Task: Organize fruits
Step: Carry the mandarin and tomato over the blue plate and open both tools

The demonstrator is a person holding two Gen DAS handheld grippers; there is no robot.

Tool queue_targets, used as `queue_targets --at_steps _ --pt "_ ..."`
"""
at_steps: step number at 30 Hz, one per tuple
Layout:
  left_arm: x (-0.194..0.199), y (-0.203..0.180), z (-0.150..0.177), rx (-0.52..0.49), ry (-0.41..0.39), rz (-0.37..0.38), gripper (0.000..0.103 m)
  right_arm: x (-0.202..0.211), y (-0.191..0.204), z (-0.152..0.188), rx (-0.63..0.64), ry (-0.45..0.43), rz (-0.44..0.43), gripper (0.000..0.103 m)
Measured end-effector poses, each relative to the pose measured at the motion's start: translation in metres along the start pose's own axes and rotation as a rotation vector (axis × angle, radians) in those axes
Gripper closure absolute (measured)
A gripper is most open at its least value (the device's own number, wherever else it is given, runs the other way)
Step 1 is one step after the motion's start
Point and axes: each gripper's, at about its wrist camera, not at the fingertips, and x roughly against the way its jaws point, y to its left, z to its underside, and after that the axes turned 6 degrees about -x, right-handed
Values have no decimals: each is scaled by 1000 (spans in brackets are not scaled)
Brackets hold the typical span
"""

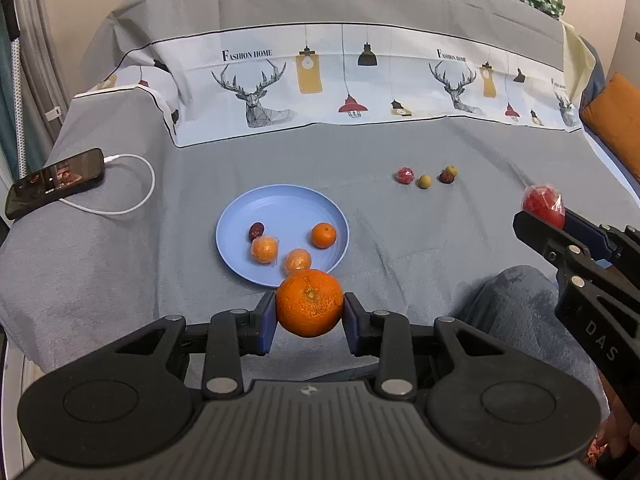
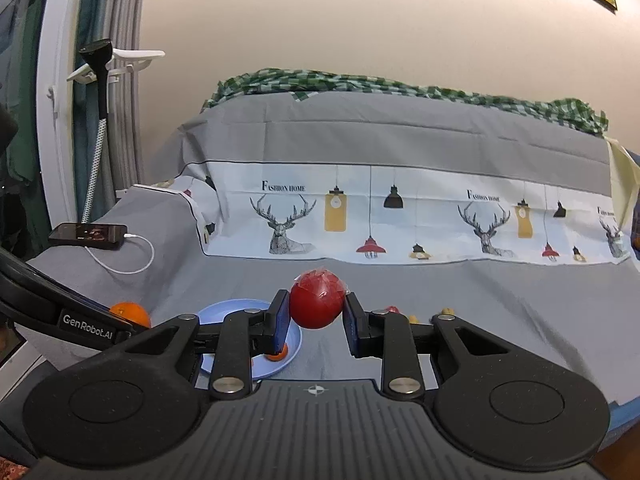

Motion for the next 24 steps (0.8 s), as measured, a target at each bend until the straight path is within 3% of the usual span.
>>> queue_targets --at_steps 10,24 --pt "-18 7 -3 16 55 -10 65 -16 -4 8 -22 40 -21 74" --pt "-62 34 -30 84 102 -22 65 -70 -4 13 6 150 -39 74"
